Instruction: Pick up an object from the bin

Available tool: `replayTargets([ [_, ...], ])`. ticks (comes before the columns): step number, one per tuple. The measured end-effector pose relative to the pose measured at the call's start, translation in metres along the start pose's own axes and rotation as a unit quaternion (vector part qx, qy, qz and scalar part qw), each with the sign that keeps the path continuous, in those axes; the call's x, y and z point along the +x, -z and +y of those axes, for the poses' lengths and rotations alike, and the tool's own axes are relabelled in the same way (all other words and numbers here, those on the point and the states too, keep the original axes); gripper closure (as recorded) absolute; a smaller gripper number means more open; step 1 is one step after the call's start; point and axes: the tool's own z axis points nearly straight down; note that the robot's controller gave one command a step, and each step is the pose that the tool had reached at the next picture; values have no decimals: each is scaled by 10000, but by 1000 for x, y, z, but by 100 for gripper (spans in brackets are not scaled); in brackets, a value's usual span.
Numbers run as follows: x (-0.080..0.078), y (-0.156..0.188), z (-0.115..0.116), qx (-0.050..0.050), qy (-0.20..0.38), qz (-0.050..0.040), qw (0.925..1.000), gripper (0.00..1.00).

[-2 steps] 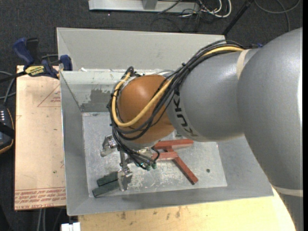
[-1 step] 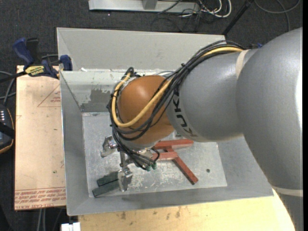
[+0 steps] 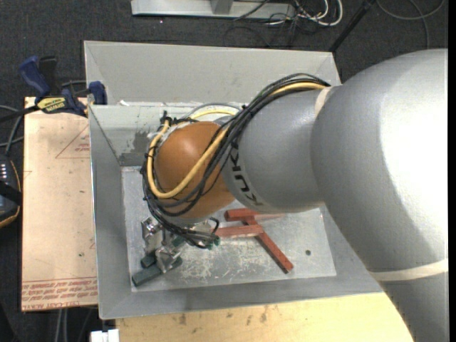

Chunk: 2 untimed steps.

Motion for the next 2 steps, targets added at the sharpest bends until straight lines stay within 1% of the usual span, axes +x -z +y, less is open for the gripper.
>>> replayTargets([
  [1,0,0,0,-1,0,0,10000,100],
  [2,-1,152,2,-5,-192,41,9998,100],
])
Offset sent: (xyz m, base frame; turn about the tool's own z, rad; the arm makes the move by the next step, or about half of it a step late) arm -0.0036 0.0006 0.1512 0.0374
